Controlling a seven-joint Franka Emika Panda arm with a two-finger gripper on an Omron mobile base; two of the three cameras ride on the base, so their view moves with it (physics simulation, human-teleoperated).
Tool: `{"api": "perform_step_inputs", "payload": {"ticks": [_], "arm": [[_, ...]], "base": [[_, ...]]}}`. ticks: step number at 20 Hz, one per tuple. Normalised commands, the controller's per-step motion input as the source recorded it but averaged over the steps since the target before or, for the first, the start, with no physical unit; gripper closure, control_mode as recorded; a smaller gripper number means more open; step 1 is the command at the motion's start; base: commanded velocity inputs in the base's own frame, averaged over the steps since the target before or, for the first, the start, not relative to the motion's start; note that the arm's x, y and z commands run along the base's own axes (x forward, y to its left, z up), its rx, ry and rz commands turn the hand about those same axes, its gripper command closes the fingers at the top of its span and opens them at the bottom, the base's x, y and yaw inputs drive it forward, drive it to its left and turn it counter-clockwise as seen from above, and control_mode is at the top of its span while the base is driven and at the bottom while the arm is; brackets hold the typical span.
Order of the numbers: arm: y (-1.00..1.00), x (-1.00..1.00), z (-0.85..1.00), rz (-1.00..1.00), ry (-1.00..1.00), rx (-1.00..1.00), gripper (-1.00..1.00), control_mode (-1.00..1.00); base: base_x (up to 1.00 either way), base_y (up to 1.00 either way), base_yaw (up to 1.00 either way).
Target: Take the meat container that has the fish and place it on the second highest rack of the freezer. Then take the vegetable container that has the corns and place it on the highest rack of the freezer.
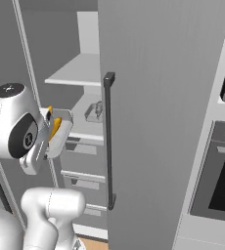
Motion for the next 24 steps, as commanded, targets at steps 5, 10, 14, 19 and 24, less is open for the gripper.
{"api": "perform_step_inputs", "payload": {"ticks": [5,10,14,19,24], "arm": [[0.0,-0.1,0.33,-0.01,-0.12,0.0,1.0,-1.0],[0.0,-0.13,0.92,0.0,-0.33,0.0,1.0,-1.0],[0.0,0.16,0.65,0.0,-0.17,0.0,1.0,-1.0],[0.0,0.55,0.38,0.0,-0.08,0.0,1.0,-1.0],[0.0,0.64,0.27,0.0,-0.06,0.0,1.0,-1.0]], "base": [[0.0,0.0,0.0],[0.0,0.0,0.0],[0.0,0.0,0.0],[0.0,0.0,0.0],[0.0,0.0,0.0]]}}
